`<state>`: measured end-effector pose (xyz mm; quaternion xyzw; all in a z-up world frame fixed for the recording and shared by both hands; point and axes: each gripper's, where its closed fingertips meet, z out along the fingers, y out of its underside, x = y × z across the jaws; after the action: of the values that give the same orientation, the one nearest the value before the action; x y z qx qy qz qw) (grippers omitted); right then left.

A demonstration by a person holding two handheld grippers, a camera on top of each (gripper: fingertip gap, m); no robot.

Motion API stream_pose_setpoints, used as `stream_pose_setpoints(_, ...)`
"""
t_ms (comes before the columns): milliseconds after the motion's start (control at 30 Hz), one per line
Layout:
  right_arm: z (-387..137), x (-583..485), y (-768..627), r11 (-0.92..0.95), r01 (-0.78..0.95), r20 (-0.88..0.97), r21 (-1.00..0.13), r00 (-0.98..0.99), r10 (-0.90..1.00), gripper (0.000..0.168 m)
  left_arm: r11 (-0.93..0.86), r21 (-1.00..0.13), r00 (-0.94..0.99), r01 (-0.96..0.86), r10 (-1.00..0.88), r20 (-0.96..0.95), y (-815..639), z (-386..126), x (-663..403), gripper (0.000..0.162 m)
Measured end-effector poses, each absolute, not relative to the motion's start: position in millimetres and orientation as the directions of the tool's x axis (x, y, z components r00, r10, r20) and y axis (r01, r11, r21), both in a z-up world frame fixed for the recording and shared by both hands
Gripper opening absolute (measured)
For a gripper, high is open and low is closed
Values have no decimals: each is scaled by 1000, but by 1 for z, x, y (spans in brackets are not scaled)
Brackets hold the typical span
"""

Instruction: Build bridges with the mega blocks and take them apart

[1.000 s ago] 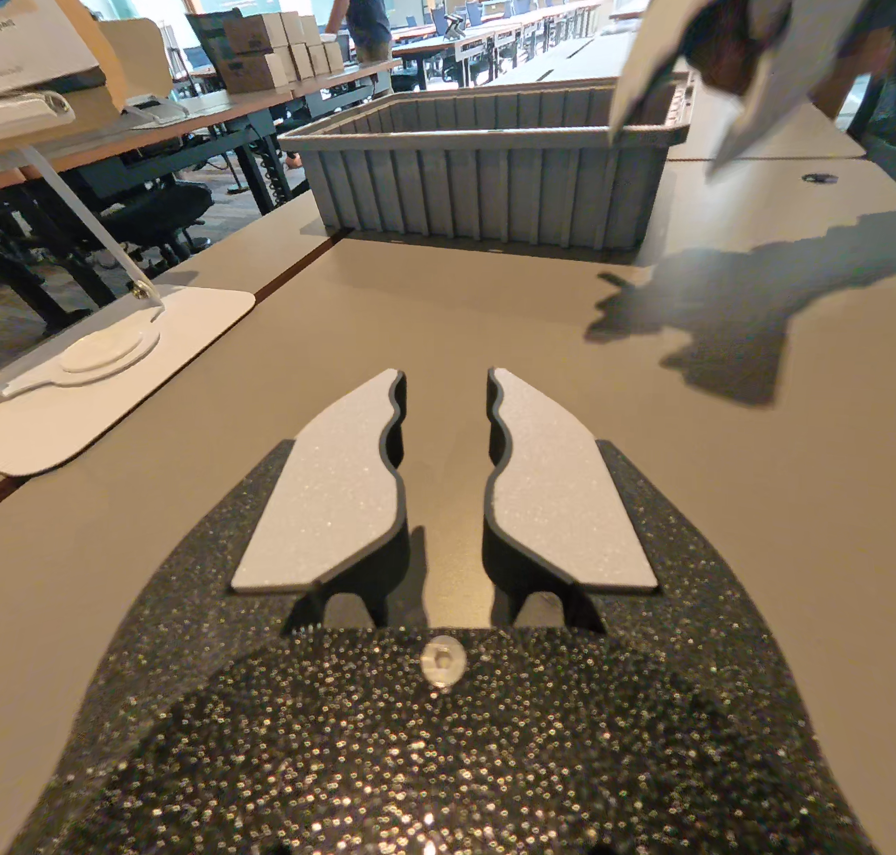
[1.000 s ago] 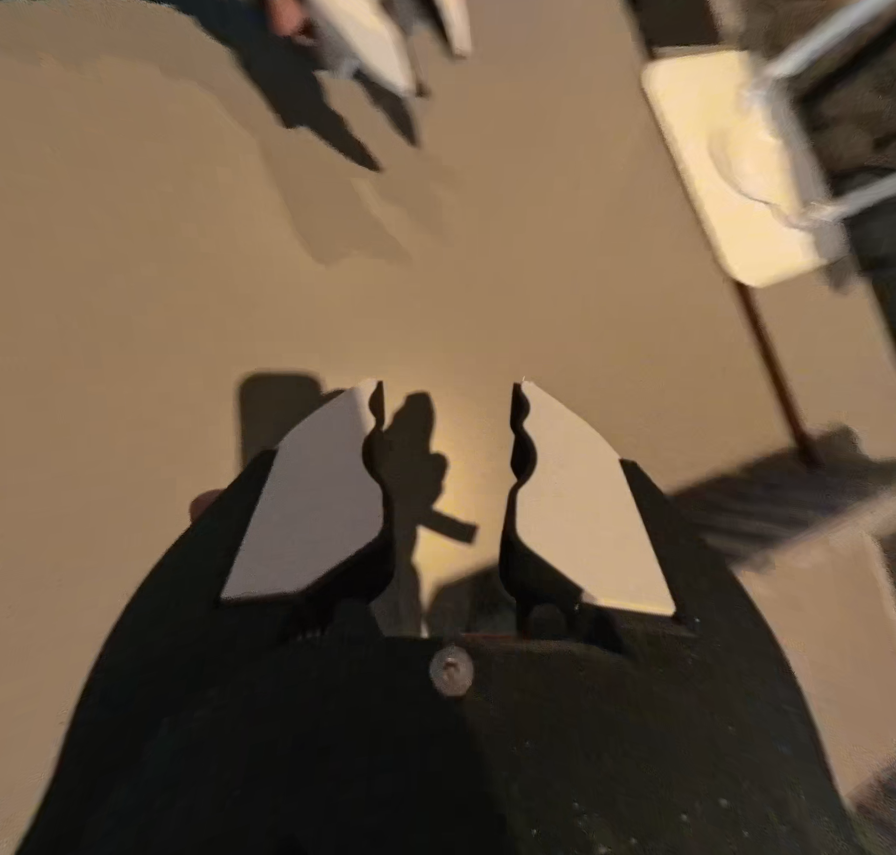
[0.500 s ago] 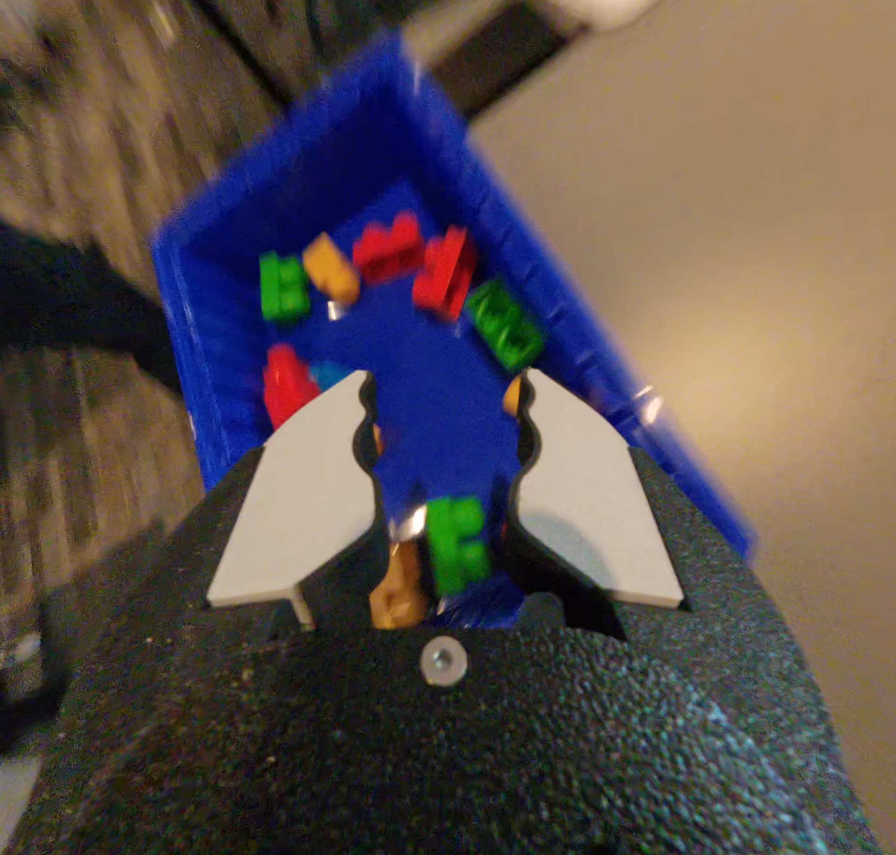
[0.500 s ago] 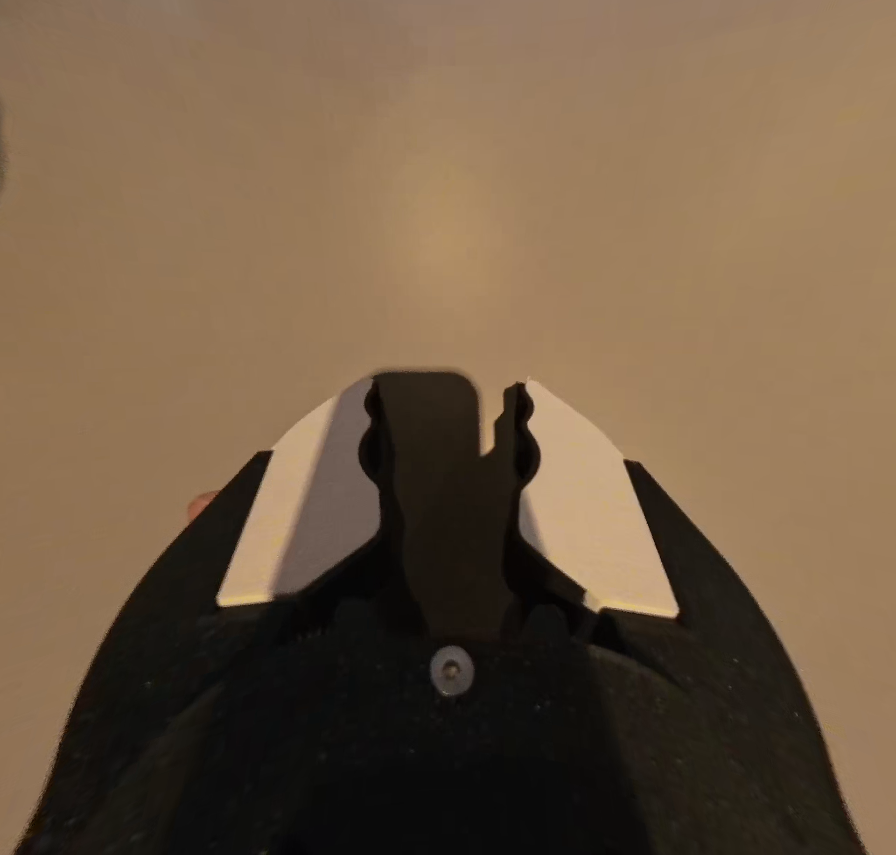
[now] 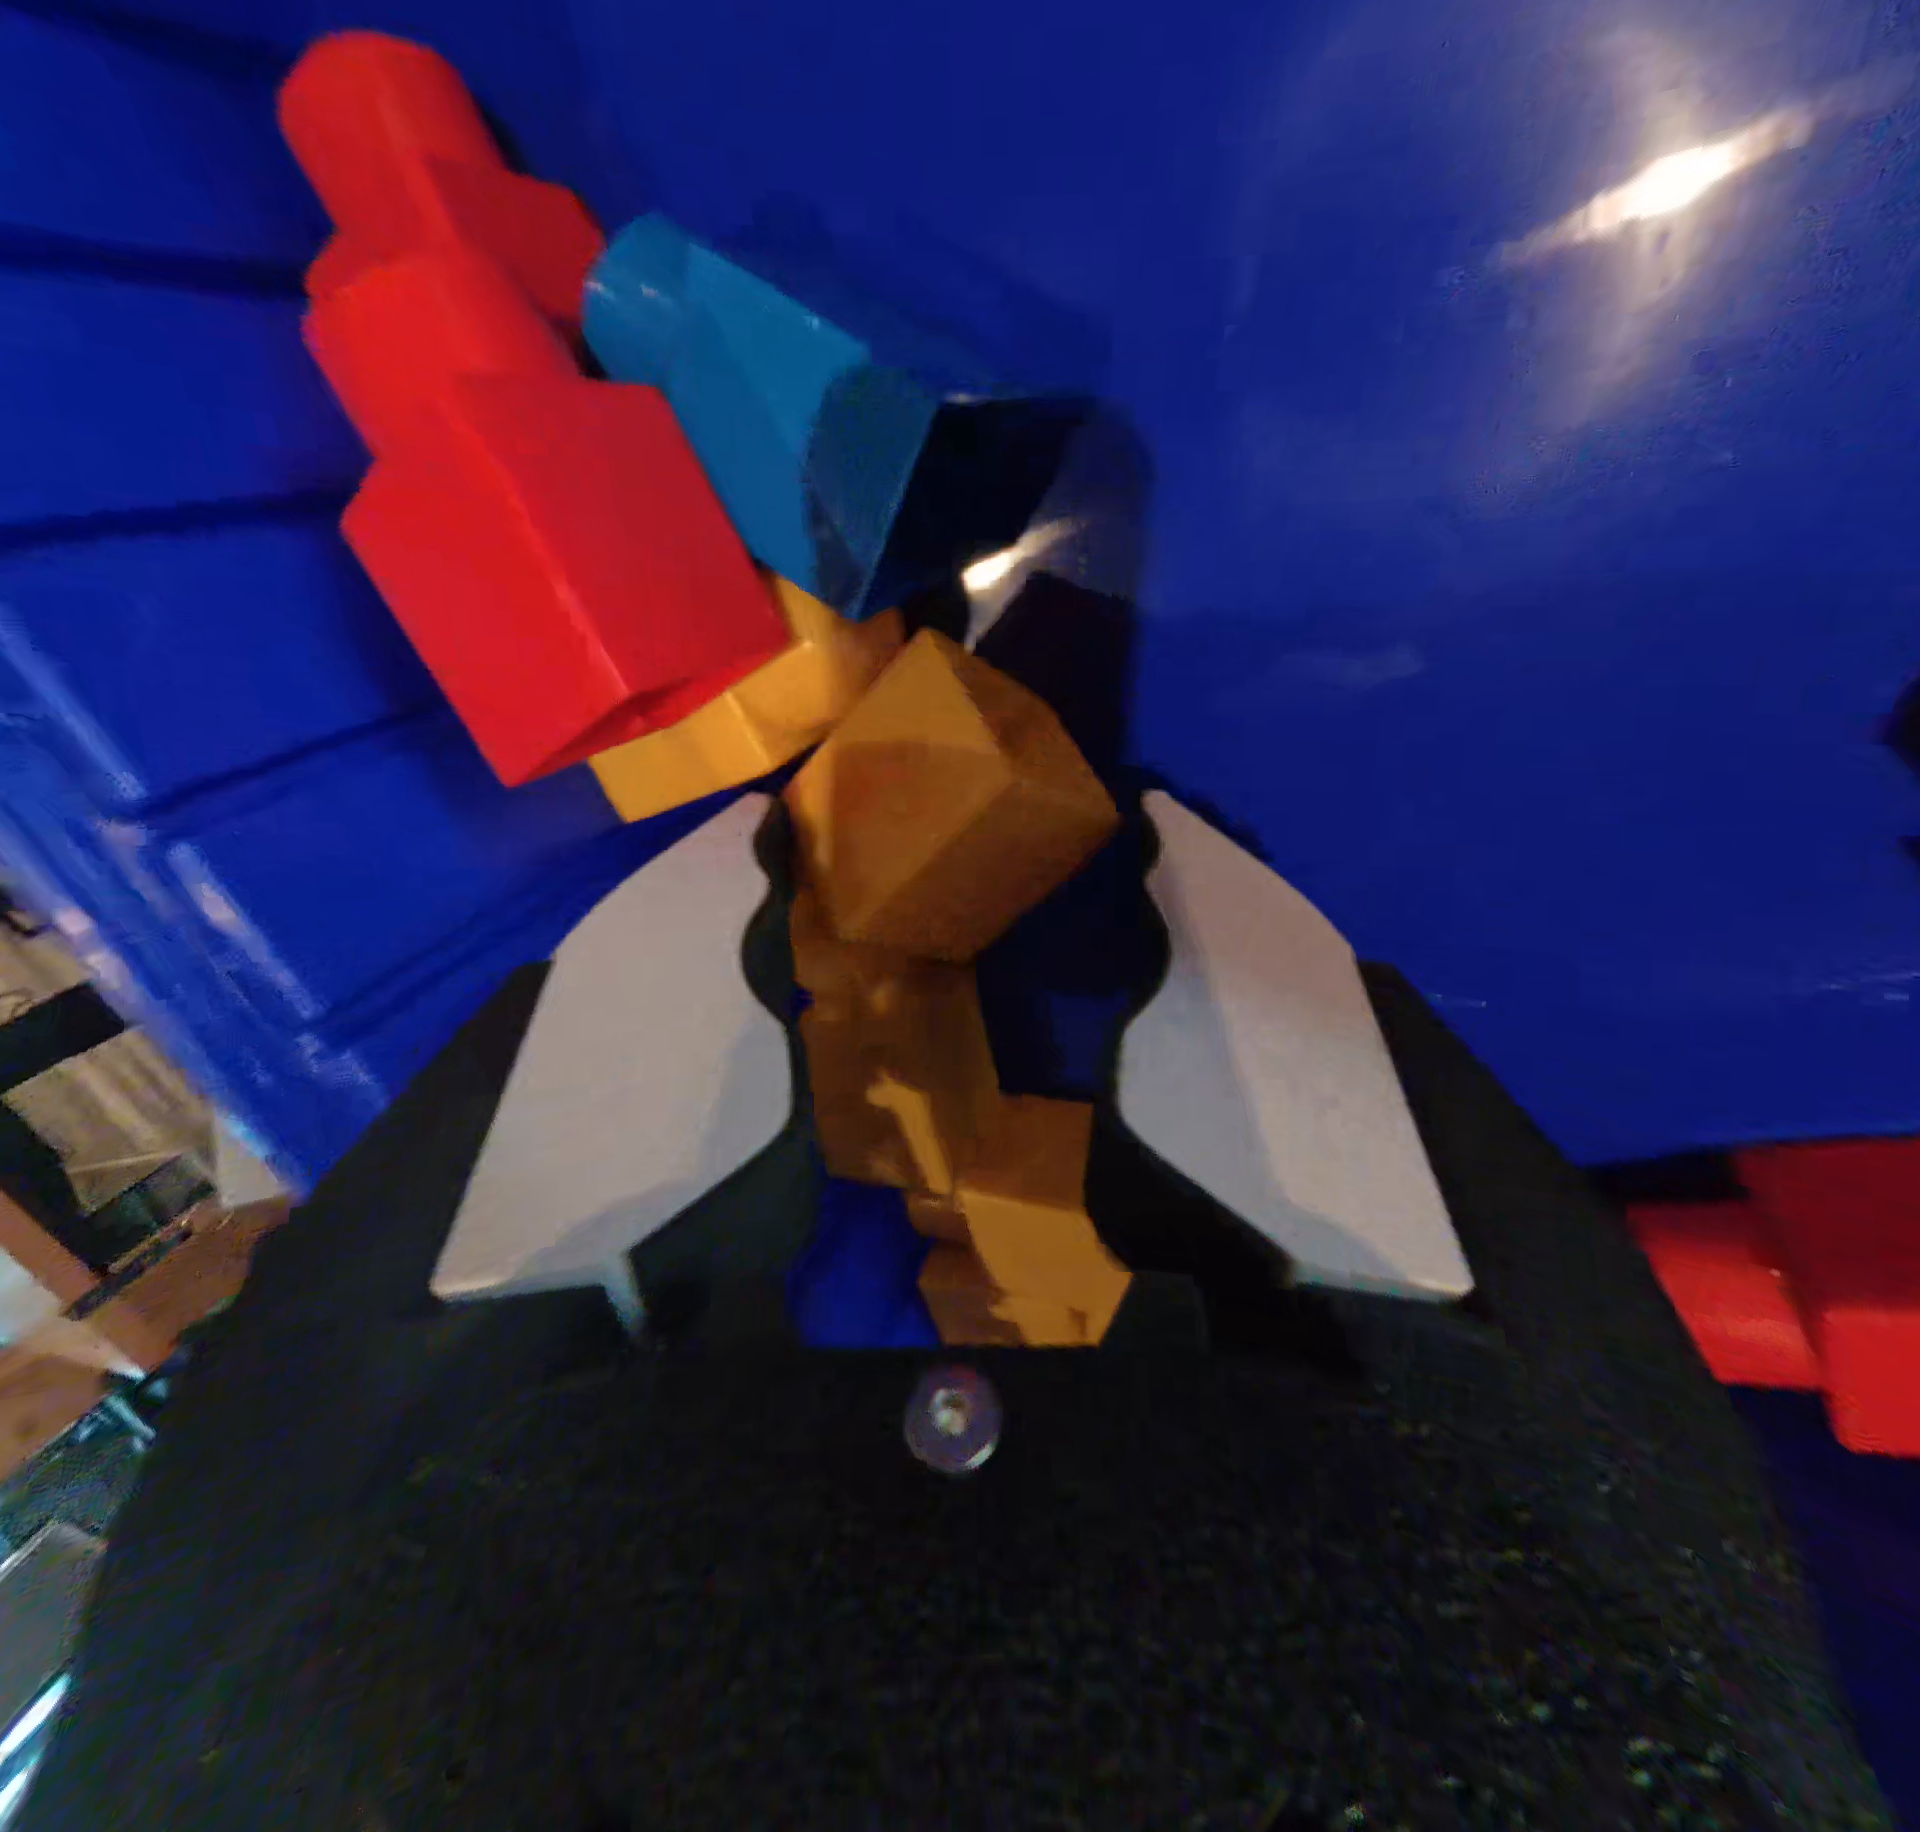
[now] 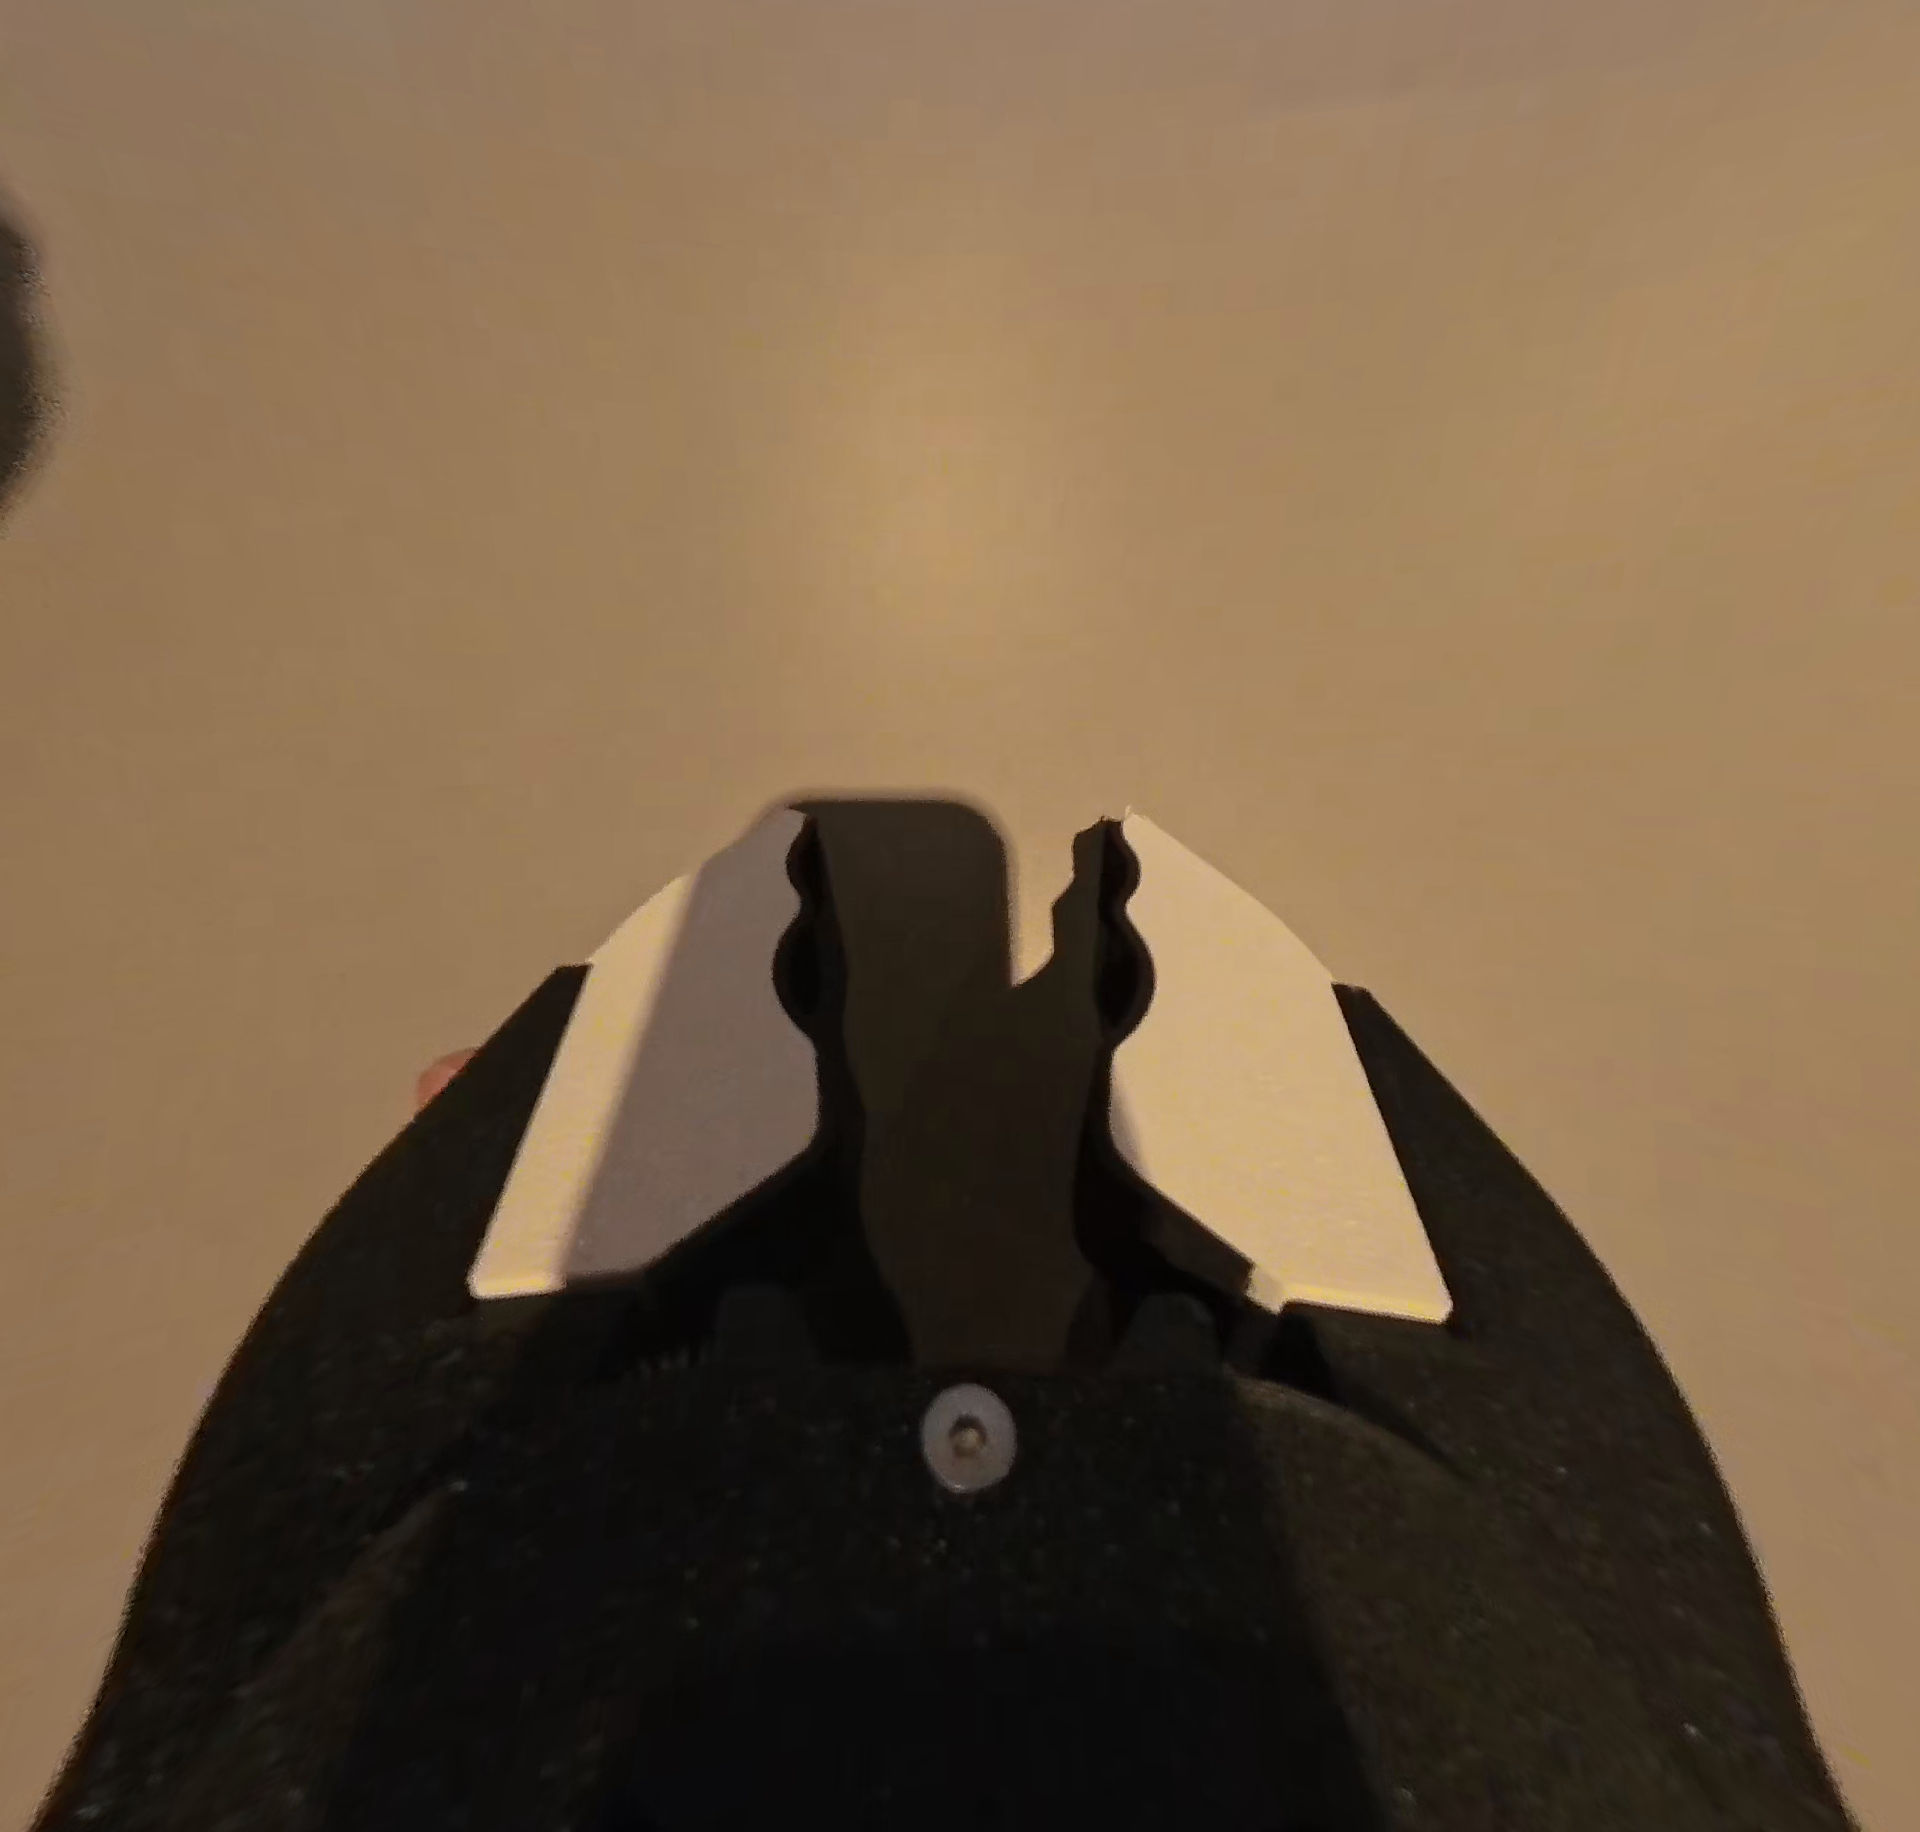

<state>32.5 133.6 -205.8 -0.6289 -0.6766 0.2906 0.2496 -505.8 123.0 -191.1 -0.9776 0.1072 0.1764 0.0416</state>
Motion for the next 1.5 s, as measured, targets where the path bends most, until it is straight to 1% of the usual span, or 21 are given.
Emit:
stream_pose_setpoints(33,-206,33,134,40,706,-28,-707,-85,996,53,-972,-51,913,-227,-194,-359,124,-192,-506,59)
stream_pose_setpoints(67,-206,33,133,41,705,-28,-708,-86,996,53,-972,-63,911,-225,-187,-368,125,-191,-507,59)
stream_pose_setpoints(167,-206,34,133,48,705,-23,-708,-91,996,53,-967,-49,900,-252,-215,-378,120,-190,-502,58)
stream_pose_setpoints(233,-206,34,132,53,705,-20,-708,-95,995,53,-958,-77,892,-276,-225,-392,121,-184,-495,58)
stream_pose_setpoints(333,-206,34,131,59,704,-15,-708,-99,995,53,-913,-206,870,-352,-238,-433,134,-155,-468,58)
stream_pose_setpoints(400,-206,34,130,62,703,-17,-708,-106,994,52,-810,-330,817,-486,-287,-500,151,-121,-428,58)
stream_pose_setpoints(433,-206,34,130,61,703,-23,-709,-109,994,52,-744,-376,778,-553,-299,-553,160,-102,-404,58)
stream_pose_setpoints(467,-205,34,129,55,703,-32,-709,-110,993,52,-671,-395,723,-628,-313,-616,167,-84,-376,58)
stream_pose_setpoints(500,-205,33,129,45,703,-44,-710,-108,993,52,-584,-388,647,-713,-335,-684,174,-69,-346,58)
stream_pose_setpoints(567,-204,32,130,17,703,-75,-711,-100,992,54,-405,-331,482,-853,-363,-798,186,-51,-279,58)
stream_pose_setpoints(667,-195,28,134,-66,670,-155,-739,-73,985,55,-182,-269,320,-946,-393,-862,204,-59,-179,58)
stream_pose_setpoints(800,-179,20,161,-257,591,-294,-765,34,955,58,19,-296,267,-955,-384,-884,235,-98,-88,58)
stream_pose_setpoints(900,-163,14,192,-382,495,-385,-780,102,917,63,224,-379,299,-898,-321,-898,244,-111,-47,58)
stream_pose_setpoints(933,-156,12,200,-418,459,-423,-784,98,901,65,305,-377,286,-875,-304,-909,240,-114,-37,58)
stream_pose_setpoints(967,-150,10,206,-455,424,-463,-783,90,882,67,361,-351,256,-864,-285,-924,235,-117,-31,58)
stream_pose_setpoints(1033,-141,3,212,-512,369,-532,-776,55,845,70,413,-300,226,-860,-220,-949,227,-118,-29,58)
stream_pose_setpoints(1100,-140,-4,212,-549,346,-581,-760,14,813,72,425,-260,208,-867,-167,-964,222,-121,-30,58)
stream_pose_setpoints(1233,-145,-17,199,-576,369,-635,-729,-52,771,77,443,-150,111,-884,-113,-987,221,-126,-21,58)
stream_pose_setpoints(1300,-145,-19,195,-558,376,-621,-740,-63,781,78,440,-114,69,-891,-117,-991,224,-133,-17,58)
stream_pose_setpoints(1400,-149,-18,199,-512,381,-559,-769,-15,829,73,470,-61,10,-881,-111,-994,223,-142,-9,58)
stream_pose_setpoints(1500,-153,-17,202,-461,397,-491,-794,28,871,59,491,-26,-29,-871,-103,-994,220,-147,0,58)
